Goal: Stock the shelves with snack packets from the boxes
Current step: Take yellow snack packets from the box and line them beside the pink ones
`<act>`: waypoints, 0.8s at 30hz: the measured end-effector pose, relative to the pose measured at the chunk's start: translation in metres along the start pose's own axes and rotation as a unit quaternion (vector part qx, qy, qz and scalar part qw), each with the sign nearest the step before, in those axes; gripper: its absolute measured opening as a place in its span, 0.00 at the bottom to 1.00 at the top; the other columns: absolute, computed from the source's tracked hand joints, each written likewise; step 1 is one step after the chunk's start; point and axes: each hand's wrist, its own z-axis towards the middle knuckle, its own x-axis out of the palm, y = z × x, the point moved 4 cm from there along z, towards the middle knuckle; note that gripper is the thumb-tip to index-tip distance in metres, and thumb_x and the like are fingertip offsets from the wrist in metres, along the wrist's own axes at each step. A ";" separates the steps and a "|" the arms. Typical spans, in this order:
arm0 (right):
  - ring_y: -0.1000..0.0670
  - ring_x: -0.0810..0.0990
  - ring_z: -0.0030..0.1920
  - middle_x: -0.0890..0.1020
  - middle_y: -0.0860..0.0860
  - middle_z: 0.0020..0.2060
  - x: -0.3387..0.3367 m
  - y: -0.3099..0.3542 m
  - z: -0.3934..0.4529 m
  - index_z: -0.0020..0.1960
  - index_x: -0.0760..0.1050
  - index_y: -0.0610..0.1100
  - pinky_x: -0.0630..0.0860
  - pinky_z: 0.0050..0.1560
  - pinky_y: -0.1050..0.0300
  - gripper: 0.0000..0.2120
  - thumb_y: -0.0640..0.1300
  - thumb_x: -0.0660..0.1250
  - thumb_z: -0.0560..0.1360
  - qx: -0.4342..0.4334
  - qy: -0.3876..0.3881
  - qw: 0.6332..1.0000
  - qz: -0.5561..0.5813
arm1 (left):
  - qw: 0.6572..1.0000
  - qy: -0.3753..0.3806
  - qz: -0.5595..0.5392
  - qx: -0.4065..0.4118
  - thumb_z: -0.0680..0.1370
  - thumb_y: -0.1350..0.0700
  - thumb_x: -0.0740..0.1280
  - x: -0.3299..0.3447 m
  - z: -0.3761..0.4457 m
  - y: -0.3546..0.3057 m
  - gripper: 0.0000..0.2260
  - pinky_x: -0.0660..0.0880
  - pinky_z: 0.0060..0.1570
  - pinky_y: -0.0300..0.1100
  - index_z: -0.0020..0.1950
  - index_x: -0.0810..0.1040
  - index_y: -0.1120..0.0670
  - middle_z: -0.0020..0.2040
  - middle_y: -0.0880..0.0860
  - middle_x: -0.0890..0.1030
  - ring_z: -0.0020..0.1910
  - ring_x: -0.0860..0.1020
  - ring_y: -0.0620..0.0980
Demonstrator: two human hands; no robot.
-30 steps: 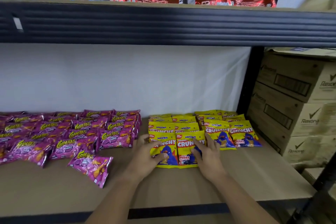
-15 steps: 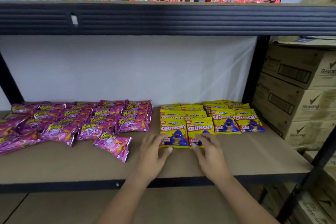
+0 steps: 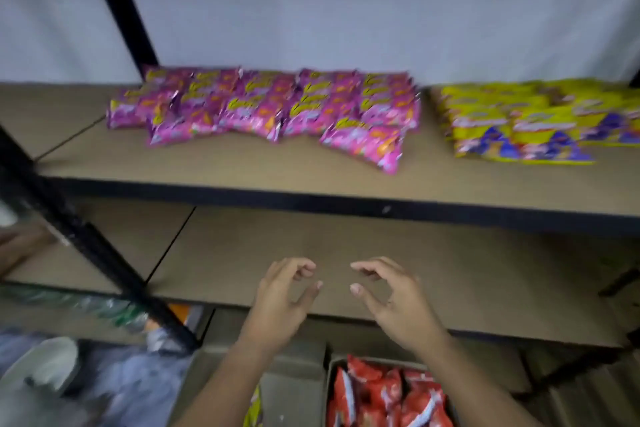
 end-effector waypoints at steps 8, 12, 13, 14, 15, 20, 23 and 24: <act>0.61 0.82 0.48 0.82 0.64 0.49 0.250 -0.124 -0.075 0.55 0.81 0.54 0.79 0.52 0.57 0.13 0.44 0.76 0.71 0.090 0.121 0.988 0.015 | 0.957 0.014 -0.002 -0.288 0.72 0.46 0.69 0.014 -0.178 0.300 0.12 0.81 0.48 0.51 0.55 0.78 0.43 0.48 0.44 0.84 0.48 0.84 0.47; 0.61 0.81 0.51 0.80 0.65 0.49 0.370 -0.205 -0.115 0.56 0.81 0.58 0.77 0.53 0.63 0.15 0.46 0.74 0.71 0.116 0.181 0.976 0.042 | 0.921 -0.002 0.093 -0.379 0.72 0.58 0.76 0.042 -0.253 0.407 0.14 0.78 0.48 0.47 0.56 0.82 0.50 0.50 0.53 0.86 0.49 0.83 0.58; 0.61 0.80 0.51 0.81 0.64 0.50 0.398 -0.227 -0.124 0.56 0.80 0.60 0.76 0.53 0.66 0.15 0.48 0.73 0.71 0.127 0.199 0.971 0.048 | 0.913 0.003 0.106 -0.395 0.72 0.61 0.76 0.053 -0.267 0.433 0.16 0.77 0.48 0.47 0.58 0.82 0.52 0.52 0.55 0.85 0.50 0.83 0.60; 0.61 0.80 0.52 0.81 0.61 0.51 0.425 -0.250 -0.133 0.55 0.78 0.63 0.75 0.52 0.70 0.15 0.49 0.71 0.71 0.142 0.217 0.964 0.055 | 0.906 0.014 0.113 -0.408 0.71 0.63 0.76 0.065 -0.279 0.457 0.18 0.77 0.50 0.47 0.60 0.81 0.53 0.54 0.56 0.84 0.52 0.82 0.60; 0.61 0.80 0.52 0.82 0.59 0.51 0.452 -0.272 -0.142 0.54 0.76 0.65 0.74 0.52 0.72 0.15 0.50 0.71 0.71 0.153 0.232 0.958 0.063 | 0.900 0.024 0.112 -0.420 0.70 0.64 0.75 0.078 -0.292 0.482 0.21 0.76 0.51 0.47 0.62 0.80 0.53 0.56 0.57 0.83 0.55 0.81 0.60; 0.58 0.82 0.50 0.83 0.56 0.50 0.571 -0.381 -0.181 0.58 0.79 0.57 0.80 0.53 0.57 0.17 0.45 0.75 0.71 0.185 0.262 0.945 0.065 | 0.870 0.020 0.098 -0.482 0.65 0.61 0.78 0.133 -0.334 0.598 0.26 0.76 0.53 0.49 0.62 0.78 0.58 0.54 0.61 0.83 0.55 0.81 0.62; 0.52 0.82 0.51 0.83 0.49 0.51 0.626 -0.426 -0.199 0.61 0.81 0.49 0.79 0.55 0.52 0.20 0.41 0.77 0.70 0.209 0.276 0.937 0.052 | 0.858 0.022 0.124 -0.498 0.66 0.61 0.77 0.160 -0.341 0.650 0.24 0.73 0.53 0.45 0.61 0.79 0.59 0.56 0.60 0.82 0.58 0.79 0.61; 0.50 0.81 0.52 0.83 0.48 0.52 0.641 -0.435 -0.204 0.62 0.81 0.49 0.79 0.55 0.52 0.20 0.43 0.77 0.70 0.212 0.281 0.935 0.049 | 0.863 0.027 0.131 -0.487 0.66 0.62 0.77 0.168 -0.341 0.665 0.26 0.72 0.55 0.44 0.64 0.77 0.58 0.59 0.59 0.80 0.60 0.77 0.60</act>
